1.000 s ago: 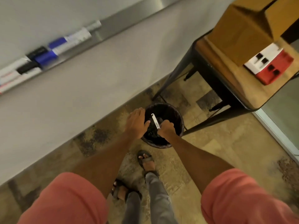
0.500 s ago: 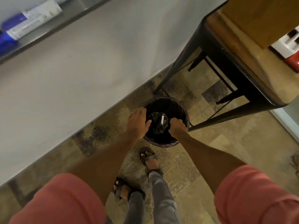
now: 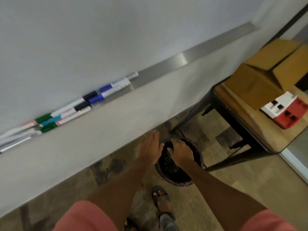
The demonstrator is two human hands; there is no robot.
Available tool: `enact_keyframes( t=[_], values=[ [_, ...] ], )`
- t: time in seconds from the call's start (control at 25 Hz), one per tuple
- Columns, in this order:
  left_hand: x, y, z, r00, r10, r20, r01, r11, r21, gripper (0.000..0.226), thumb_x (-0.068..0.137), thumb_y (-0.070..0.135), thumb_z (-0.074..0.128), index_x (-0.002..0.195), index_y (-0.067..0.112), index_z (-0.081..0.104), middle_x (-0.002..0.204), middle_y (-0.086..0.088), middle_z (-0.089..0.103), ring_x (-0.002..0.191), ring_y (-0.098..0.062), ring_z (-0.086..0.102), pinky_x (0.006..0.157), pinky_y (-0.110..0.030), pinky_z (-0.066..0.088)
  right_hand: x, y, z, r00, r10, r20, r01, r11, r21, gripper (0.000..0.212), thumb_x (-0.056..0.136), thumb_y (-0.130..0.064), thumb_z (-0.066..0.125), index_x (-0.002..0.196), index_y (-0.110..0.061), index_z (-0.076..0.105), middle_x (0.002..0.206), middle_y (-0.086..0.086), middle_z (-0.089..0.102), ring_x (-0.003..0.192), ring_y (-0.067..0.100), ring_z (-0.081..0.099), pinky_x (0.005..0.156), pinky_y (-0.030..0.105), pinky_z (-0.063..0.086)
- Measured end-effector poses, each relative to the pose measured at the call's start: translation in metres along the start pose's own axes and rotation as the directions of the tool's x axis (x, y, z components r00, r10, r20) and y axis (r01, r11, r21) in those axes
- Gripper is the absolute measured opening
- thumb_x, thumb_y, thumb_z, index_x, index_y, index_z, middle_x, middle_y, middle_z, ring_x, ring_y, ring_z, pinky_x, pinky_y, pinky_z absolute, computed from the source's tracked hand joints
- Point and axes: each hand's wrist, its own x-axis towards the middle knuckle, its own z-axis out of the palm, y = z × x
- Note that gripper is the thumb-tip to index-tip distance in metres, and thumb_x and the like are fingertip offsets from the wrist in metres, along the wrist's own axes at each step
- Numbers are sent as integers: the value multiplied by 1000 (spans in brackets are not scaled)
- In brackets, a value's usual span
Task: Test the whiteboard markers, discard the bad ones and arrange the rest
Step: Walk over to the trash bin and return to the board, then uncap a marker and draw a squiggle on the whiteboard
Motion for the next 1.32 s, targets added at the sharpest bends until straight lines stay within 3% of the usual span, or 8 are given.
enact_keyframes(
  t=[0.24,0.56,0.76,0.96,1.08,1.32],
  values=[
    [-24,-3,-78,977,-77,-197,71,997,-37,55,101,37,32,149,16,16,157,-2,16,145,-17,13,117,-30,4,-6,-84,-62,976,-148,-160,146,989,-24,46,98,-39,41,138,-15,41,141,6,46,127,23,46,102,36,42],
    [-41,-14,-177,931,-147,-334,156,988,2,59,99,40,36,149,16,15,157,-2,16,145,-19,13,118,-34,9,-8,-173,-145,915,-299,-271,266,952,-153,51,99,-38,42,145,-20,29,152,3,32,138,20,32,111,32,30],
    [-52,-31,-213,875,-195,-444,196,980,-44,57,98,36,42,147,19,20,155,0,23,144,-19,18,120,-35,10,-4,-222,-168,833,-452,-318,419,892,-172,46,97,-30,48,141,-17,37,144,2,44,130,19,43,105,29,37],
    [-58,-56,-228,834,-238,-498,244,968,-54,52,98,32,43,144,15,26,152,-3,27,142,-20,21,119,-37,8,14,-253,-173,769,-583,-265,533,812,-240,35,91,-19,57,125,-12,53,127,7,56,115,24,53,94,34,47],
    [-58,-67,-227,818,-263,-511,278,959,-50,47,98,29,44,141,17,31,149,-1,32,140,-18,24,120,-37,9,28,-261,-172,766,-605,-218,532,786,-313,27,90,-13,55,117,-14,56,120,6,55,108,23,52,86,34,48],
    [-50,-81,-210,802,-302,-515,308,948,-76,34,97,30,44,130,21,40,136,2,47,128,-16,40,118,-34,17,53,-256,-164,765,-631,-131,534,735,-418,25,92,-18,55,116,-21,56,119,2,53,110,19,49,89,31,41]
  ],
)
